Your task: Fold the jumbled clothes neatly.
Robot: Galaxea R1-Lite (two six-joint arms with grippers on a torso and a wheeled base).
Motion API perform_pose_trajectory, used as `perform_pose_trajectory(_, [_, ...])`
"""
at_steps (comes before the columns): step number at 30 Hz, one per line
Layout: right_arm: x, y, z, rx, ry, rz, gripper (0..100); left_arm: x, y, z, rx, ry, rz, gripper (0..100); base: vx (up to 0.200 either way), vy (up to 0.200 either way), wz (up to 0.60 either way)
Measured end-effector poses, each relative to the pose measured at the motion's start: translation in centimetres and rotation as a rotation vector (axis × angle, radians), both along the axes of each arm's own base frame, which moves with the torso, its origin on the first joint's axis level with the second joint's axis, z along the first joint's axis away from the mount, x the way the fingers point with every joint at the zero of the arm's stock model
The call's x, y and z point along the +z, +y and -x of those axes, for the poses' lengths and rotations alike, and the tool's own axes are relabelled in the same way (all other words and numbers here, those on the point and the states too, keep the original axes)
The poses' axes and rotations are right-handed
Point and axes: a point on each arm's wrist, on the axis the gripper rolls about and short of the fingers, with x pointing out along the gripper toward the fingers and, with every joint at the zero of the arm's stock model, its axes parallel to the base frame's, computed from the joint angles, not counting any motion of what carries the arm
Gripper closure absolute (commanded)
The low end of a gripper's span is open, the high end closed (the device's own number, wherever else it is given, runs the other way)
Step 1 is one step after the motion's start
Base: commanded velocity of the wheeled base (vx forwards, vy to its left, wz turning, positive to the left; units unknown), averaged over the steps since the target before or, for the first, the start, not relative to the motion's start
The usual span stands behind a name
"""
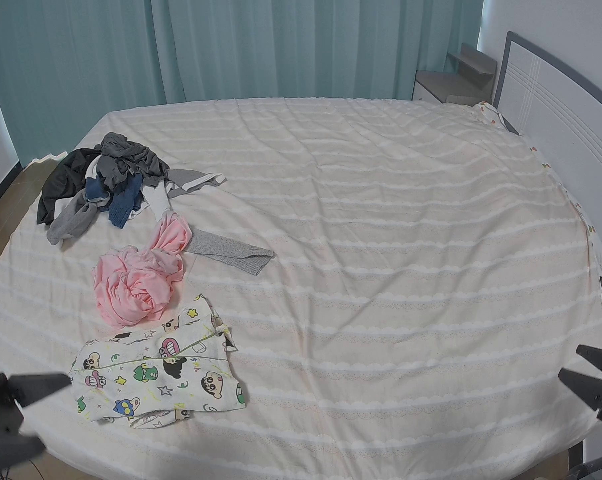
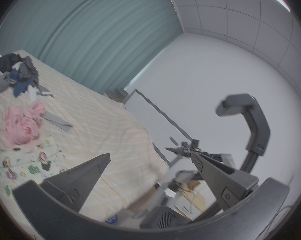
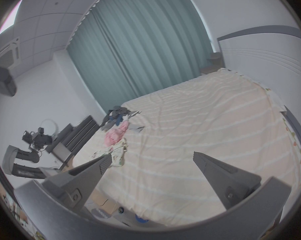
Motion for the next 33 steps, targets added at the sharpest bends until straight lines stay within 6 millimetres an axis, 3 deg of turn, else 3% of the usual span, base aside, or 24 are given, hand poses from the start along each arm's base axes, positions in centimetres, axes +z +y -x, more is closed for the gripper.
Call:
perform_pose_trajectory(11, [-2.2,1.7,5.9,0.382,-0.065,0.003,0,-3.2,-2.5,6.5,-0.257,0.014,-0.035,0,0.0,0.0,0.0])
perform_pose_trajectory(19, [-4.7,1.2,7.5,0.298,-0.183,0.08,0,-5.0,-2.5,7.5,-0.282,-0.02,-0.029,0,0.0,0.0,0.0])
perform_pose_trajectory(24, [-5.7,0.9,7.2,0.143,-0.246,0.133,0,-6.0,-2.2,6.8,-0.077,-0.182,-0.008,0,0.0,0.0,0.0])
perform_pose_trajectory(33, [-6.5,0.5,6.8,-0.072,-0.258,0.18,0,-8.1,-1.2,5.2,0.521,-0.324,-0.158,0,0.0,0.0,0.0])
